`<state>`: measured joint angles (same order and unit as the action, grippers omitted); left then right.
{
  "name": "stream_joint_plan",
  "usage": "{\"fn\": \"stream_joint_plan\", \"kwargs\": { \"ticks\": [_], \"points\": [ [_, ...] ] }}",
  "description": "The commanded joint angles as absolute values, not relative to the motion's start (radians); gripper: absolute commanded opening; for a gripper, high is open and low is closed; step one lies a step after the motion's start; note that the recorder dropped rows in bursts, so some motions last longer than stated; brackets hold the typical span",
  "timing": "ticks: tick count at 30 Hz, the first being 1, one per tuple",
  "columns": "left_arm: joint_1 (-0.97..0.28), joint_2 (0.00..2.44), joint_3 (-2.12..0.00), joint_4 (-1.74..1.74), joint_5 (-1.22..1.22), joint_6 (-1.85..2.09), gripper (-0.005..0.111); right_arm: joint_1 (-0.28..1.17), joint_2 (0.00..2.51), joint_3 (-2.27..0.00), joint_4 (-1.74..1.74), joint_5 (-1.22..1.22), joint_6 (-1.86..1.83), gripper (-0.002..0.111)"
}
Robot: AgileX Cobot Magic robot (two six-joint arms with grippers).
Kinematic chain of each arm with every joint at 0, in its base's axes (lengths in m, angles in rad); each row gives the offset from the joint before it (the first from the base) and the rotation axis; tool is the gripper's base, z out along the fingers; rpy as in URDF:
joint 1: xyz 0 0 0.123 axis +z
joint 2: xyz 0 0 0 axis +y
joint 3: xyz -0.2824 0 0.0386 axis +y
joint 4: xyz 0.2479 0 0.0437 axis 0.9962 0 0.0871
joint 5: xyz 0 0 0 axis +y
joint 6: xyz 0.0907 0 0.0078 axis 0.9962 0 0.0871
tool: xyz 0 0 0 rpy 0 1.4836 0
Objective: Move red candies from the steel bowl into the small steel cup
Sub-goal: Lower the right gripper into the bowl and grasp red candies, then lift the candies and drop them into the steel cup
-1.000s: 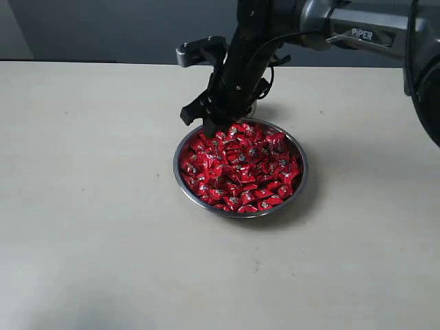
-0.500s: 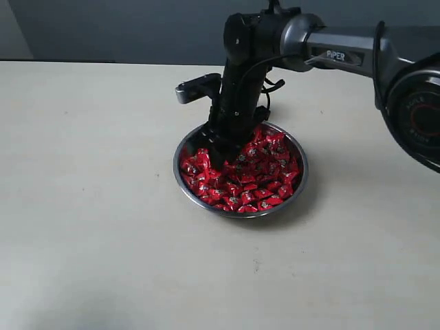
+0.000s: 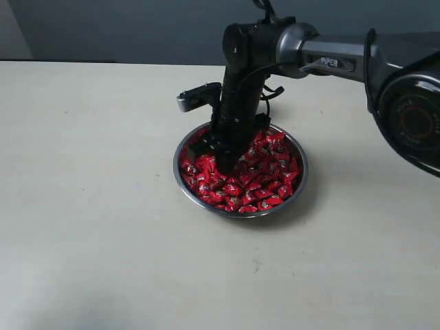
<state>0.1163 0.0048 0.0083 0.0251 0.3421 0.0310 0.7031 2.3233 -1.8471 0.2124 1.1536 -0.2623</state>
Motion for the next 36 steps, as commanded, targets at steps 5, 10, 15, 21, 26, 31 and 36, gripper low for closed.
{"fn": "stream_joint_plan", "kwargs": {
  "ticks": [5,10,15,21,26,31,36],
  "points": [
    [0.108,0.0,0.0,0.027,0.337,0.029,0.0,0.699,2.207,-1.849,0.183,1.14,-0.261,0.002],
    [0.108,0.0,0.0,0.027,0.337,0.029,0.0,0.699,2.178,-1.849,0.125,1.076,-0.257,0.002],
    [0.108,0.0,0.0,0.027,0.337,0.029,0.0,0.697,2.174,-1.849,-0.024,0.914,-0.156,0.002],
    [0.108,0.0,0.0,0.027,0.337,0.029,0.0,0.641,2.18,-1.849,-0.046,0.737,-0.087,0.002],
    [0.108,0.0,0.0,0.027,0.337,0.029,0.0,0.559,2.214,-1.851,0.038,0.647,-0.079,0.002],
    [0.108,0.0,0.0,0.027,0.337,0.029,0.0,0.522,2.253,-1.851,0.156,0.58,-0.095,0.002],
    [0.108,0.0,0.0,0.027,0.337,0.029,0.0,0.52,2.279,-1.851,0.251,0.549,-0.201,0.006]
  ]
}}
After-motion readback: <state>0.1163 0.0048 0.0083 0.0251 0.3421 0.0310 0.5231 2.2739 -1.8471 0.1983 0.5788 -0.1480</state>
